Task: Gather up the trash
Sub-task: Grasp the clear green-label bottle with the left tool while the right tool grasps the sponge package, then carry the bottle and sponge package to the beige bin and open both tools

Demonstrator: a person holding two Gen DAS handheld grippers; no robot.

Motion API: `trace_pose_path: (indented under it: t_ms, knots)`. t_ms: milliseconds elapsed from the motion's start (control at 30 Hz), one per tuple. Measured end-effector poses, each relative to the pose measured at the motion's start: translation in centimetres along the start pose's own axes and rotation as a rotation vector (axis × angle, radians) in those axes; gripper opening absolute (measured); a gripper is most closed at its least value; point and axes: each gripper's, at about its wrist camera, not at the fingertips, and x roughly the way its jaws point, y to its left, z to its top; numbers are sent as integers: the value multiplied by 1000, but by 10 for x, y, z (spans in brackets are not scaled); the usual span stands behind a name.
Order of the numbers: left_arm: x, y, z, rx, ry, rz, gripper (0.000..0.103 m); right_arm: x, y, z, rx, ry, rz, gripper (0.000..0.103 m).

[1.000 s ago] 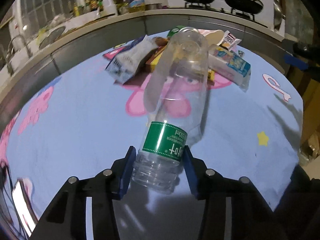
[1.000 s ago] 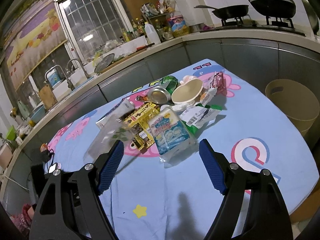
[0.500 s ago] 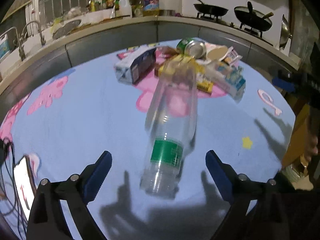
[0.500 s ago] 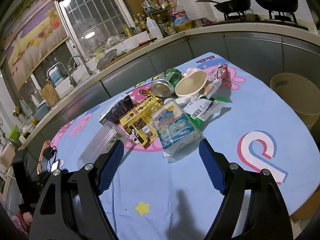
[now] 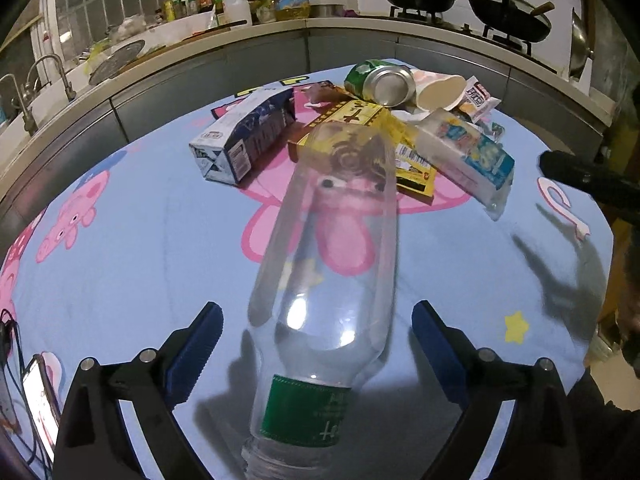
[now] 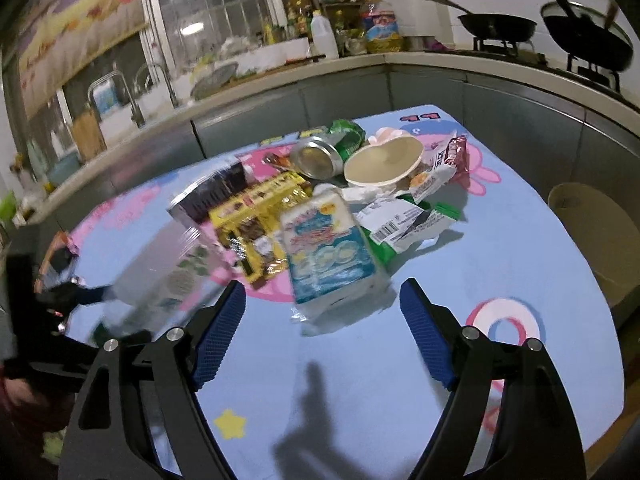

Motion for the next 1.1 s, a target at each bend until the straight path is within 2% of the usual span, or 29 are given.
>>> trace_pose_path:
  t_ms: [67,167,200,233,300,367,433,633,733,900,1100]
  knots:
    - [1,4,-2,-16,6,1,93,13,-2,2,-21,21,-18,81]
    - [5,10,-3,-39,28,-3,85,33,-1,5,-58,59,-26,84]
    - [6,11,-4,-48,34,-28,77,37,1,6,-71,67,-28,85]
    - [6,11,-4,-54,37,-51,64,43,4,6,-95,73,-35,85]
    - [5,9,-5,-60,36,-41,64,53,12,5,-157,76,-66,84]
    - [3,8,-7,-62,34,-34,63,65,17,0,-207,113,-92,61]
    - [-5,12,-11,-84,23,-42,63,60,14,-1,-181,94,-63,58]
    - [-40,23,-7,-136,-54,-77,63,8,14,-11,-123,-9,48,58]
    - [-49,13,9,-115,-89,-107,63,-10,3,-13,-85,-51,50,58]
    - [-57,-15,43,-50,-136,-158,62,-18,-31,-15,18,-30,38,58]
    - [-55,-60,86,35,-165,-250,62,-43,-75,-16,107,-106,-5,58]
